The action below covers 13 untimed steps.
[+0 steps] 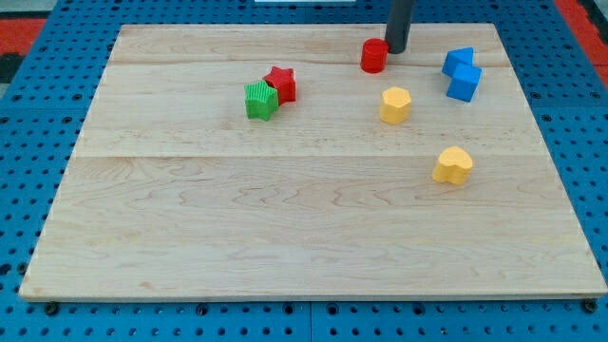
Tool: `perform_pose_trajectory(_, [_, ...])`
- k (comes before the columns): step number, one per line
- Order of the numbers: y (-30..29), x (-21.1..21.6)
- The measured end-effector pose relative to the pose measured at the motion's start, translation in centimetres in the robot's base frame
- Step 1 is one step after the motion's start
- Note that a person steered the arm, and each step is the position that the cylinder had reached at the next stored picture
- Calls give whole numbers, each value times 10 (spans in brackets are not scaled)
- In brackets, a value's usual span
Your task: Move the yellow blocks and blue blocks towards the center
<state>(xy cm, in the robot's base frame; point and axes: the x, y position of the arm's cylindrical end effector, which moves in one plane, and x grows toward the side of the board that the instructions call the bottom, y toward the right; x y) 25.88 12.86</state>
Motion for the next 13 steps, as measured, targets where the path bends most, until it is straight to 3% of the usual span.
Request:
perform_pose_trajectory(1, [-49, 25])
perform_pose_trajectory(2, [-134, 30])
perform_pose_trajectory(3, [-83, -6])
perform_pose_trajectory(4, [27, -32])
perform_pose_trajectory(6, [106, -10])
perform_pose_trajectory(8, [108, 89])
perform_pose_trajectory(9, [71, 108])
perform_pose_trajectory(10, [123, 100])
perform_pose_trajectory(11, [168, 55])
perform_pose_trajectory(12, [112, 31])
perform_pose_trajectory(13, [69, 88])
